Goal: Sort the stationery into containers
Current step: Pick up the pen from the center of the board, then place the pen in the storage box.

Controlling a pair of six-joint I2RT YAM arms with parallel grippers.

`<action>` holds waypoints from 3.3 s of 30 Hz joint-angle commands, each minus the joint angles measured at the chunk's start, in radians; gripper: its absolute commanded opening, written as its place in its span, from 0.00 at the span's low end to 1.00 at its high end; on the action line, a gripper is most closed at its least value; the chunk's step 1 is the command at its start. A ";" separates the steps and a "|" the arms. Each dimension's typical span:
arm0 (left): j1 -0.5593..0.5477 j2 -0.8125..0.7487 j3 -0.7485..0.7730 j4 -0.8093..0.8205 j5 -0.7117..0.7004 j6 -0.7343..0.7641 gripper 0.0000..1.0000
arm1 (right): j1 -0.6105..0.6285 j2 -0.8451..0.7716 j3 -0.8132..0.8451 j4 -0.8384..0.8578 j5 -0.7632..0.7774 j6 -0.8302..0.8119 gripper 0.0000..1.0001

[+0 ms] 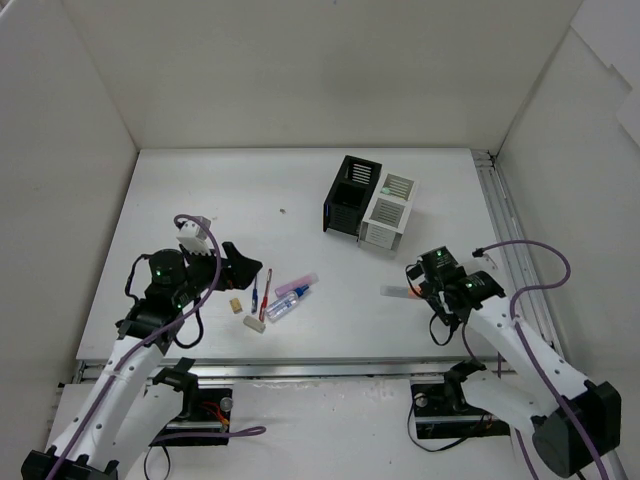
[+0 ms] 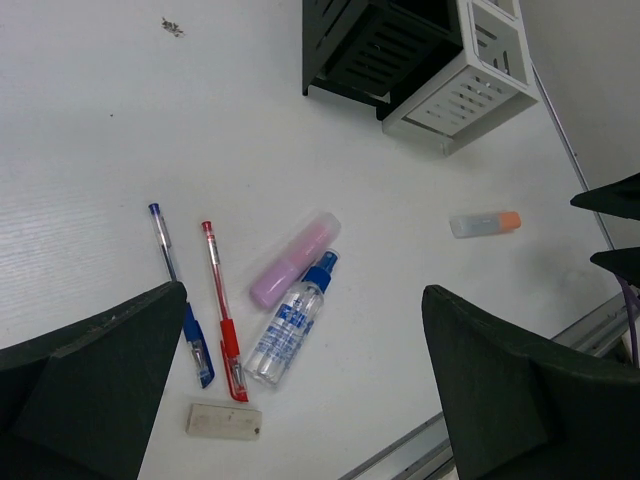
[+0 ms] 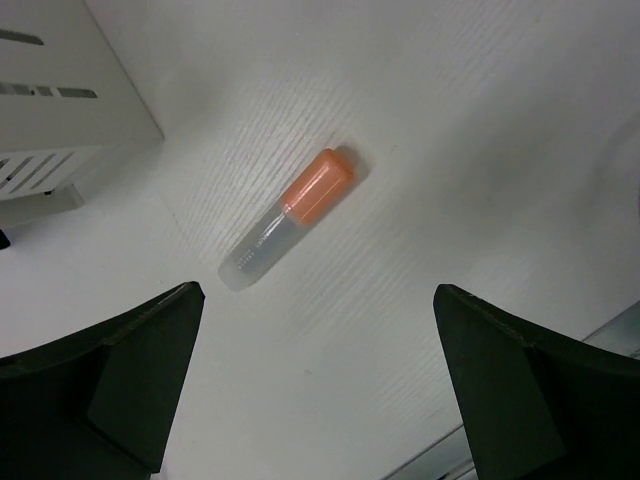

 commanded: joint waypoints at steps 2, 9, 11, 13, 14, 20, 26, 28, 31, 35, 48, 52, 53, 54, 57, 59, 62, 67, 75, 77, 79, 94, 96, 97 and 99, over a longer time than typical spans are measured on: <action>-0.002 0.021 0.029 0.012 -0.054 -0.014 1.00 | -0.002 0.108 0.015 0.081 0.020 0.189 0.98; -0.002 0.053 0.051 -0.009 -0.071 -0.006 1.00 | -0.059 0.378 0.094 0.129 -0.069 0.162 0.98; -0.002 0.055 0.052 -0.015 -0.079 -0.006 1.00 | -0.080 0.426 0.114 0.143 -0.101 0.147 0.98; -0.002 0.055 0.052 -0.017 -0.082 -0.001 1.00 | -0.100 0.477 0.120 0.163 -0.124 0.142 0.98; -0.002 0.053 0.052 -0.019 -0.083 0.000 1.00 | -0.108 0.489 0.122 0.174 -0.134 0.140 0.98; 0.007 0.067 0.054 -0.022 -0.095 0.003 1.00 | -0.156 0.578 0.108 0.204 -0.210 0.122 0.94; 0.007 0.081 0.060 -0.034 -0.105 0.000 1.00 | -0.159 0.584 0.117 0.207 -0.213 0.110 0.59; 0.017 0.070 0.060 -0.037 -0.114 0.002 1.00 | -0.162 0.593 0.123 0.206 -0.224 0.101 0.46; 0.027 0.052 0.056 -0.043 -0.129 -0.006 1.00 | -0.175 0.612 0.136 0.207 -0.247 0.081 0.33; 0.036 0.021 0.042 -0.029 -0.137 -0.015 1.00 | -0.180 0.636 0.153 0.207 -0.267 0.048 0.19; 0.056 0.130 0.112 -0.065 -0.080 0.009 1.00 | -0.039 0.310 0.326 0.273 0.288 -0.402 0.00; 0.056 0.208 0.160 -0.098 -0.072 0.023 1.00 | -0.018 0.207 0.328 0.564 0.327 -0.786 0.00; 0.056 0.224 0.164 -0.101 -0.071 0.026 1.00 | -0.013 0.201 0.317 0.741 0.282 -0.864 0.00; 0.056 0.233 0.167 -0.103 -0.059 0.028 1.00 | -0.016 0.193 0.285 0.843 0.241 -0.951 0.00; 0.056 0.245 0.175 -0.107 -0.039 0.054 1.00 | -0.005 0.211 0.248 1.184 0.100 -1.213 0.00; 0.056 0.254 0.180 -0.108 -0.028 0.077 1.00 | -0.007 0.286 0.303 1.288 0.020 -1.356 0.00; 0.056 0.270 0.190 -0.108 -0.020 0.111 1.00 | -0.008 0.424 0.413 1.309 -0.046 -1.478 0.00; 0.036 0.297 0.198 -0.095 -0.005 0.135 1.00 | -0.034 0.595 0.508 1.381 -0.058 -1.555 0.00; -0.026 0.343 0.190 -0.046 0.063 0.246 1.00 | -0.093 0.747 0.542 1.404 -0.115 -1.469 0.00; -0.043 0.372 0.197 -0.042 0.035 0.255 1.00 | -0.097 0.768 0.538 1.415 -0.115 -1.456 0.00; -0.057 0.411 0.213 -0.051 0.023 0.269 1.00 | -0.102 0.797 0.533 1.422 -0.097 -1.447 0.00; -0.215 0.659 0.350 -0.103 -0.151 0.390 1.00 | -0.117 0.744 0.375 1.447 -0.057 -1.288 0.51; -0.235 0.690 0.382 -0.114 -0.172 0.410 1.00 | -0.113 0.697 0.348 1.445 -0.057 -1.286 0.64; -0.255 0.725 0.391 -0.115 -0.178 0.417 1.00 | -0.114 0.676 0.329 1.445 -0.072 -1.286 0.67; -0.276 0.756 0.423 -0.126 -0.210 0.431 1.00 | -0.113 0.615 0.308 1.445 -0.107 -1.286 0.75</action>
